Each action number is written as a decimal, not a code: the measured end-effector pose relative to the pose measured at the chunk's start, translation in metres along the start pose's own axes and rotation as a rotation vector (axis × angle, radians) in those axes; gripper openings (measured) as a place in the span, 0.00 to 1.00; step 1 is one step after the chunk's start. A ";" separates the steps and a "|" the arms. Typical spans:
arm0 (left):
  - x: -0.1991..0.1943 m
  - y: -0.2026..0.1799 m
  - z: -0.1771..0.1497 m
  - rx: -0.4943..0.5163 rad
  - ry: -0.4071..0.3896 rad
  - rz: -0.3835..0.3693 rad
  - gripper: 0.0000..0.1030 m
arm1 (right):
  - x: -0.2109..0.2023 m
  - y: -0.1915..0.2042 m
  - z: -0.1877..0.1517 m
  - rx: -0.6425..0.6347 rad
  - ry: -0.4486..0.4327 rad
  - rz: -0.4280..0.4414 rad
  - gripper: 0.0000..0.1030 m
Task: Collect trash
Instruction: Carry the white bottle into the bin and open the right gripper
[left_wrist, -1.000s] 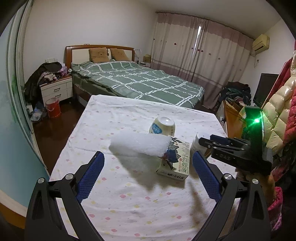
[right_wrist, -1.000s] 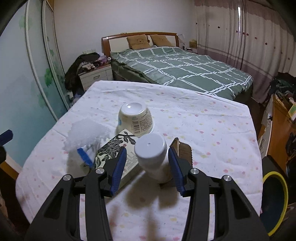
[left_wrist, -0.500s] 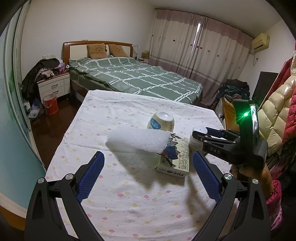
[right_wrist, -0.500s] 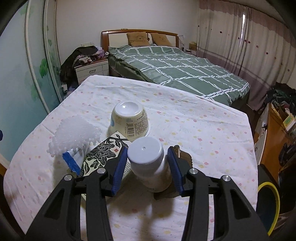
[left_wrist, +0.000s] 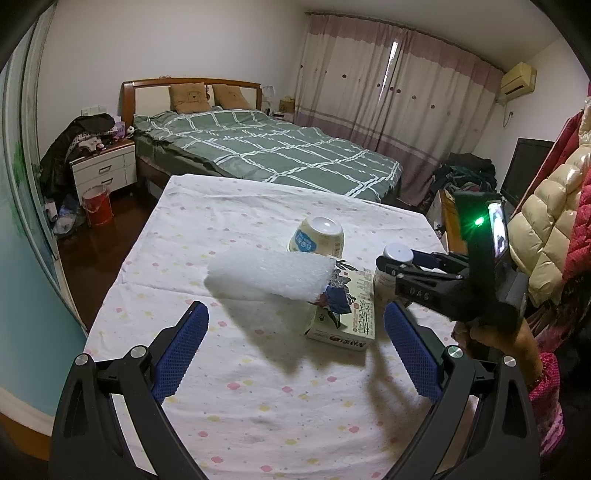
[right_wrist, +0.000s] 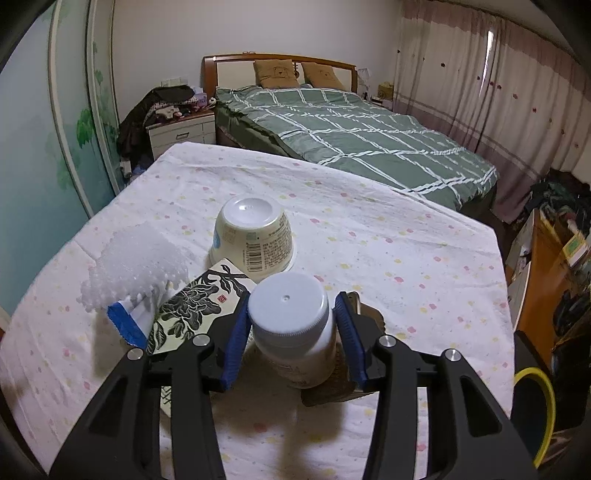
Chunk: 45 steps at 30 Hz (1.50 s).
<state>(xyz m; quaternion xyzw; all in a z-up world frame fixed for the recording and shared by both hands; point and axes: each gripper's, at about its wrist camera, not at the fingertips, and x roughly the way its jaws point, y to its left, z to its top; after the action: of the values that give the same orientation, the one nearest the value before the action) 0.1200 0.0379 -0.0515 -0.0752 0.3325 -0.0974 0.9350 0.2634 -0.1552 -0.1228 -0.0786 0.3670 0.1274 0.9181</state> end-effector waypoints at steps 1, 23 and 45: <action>0.001 0.000 -0.001 0.001 0.002 -0.001 0.92 | -0.004 -0.001 0.001 0.008 -0.014 0.009 0.42; 0.030 -0.042 -0.004 0.064 0.066 -0.068 0.92 | -0.112 -0.111 -0.045 0.257 -0.123 -0.005 0.42; 0.059 -0.113 -0.003 0.172 0.118 -0.095 0.92 | -0.059 -0.319 -0.203 0.683 0.150 -0.297 0.43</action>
<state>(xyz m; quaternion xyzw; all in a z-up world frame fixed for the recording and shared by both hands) 0.1478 -0.0858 -0.0662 -0.0047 0.3734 -0.1742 0.9112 0.1821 -0.5184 -0.2113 0.1703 0.4392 -0.1430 0.8704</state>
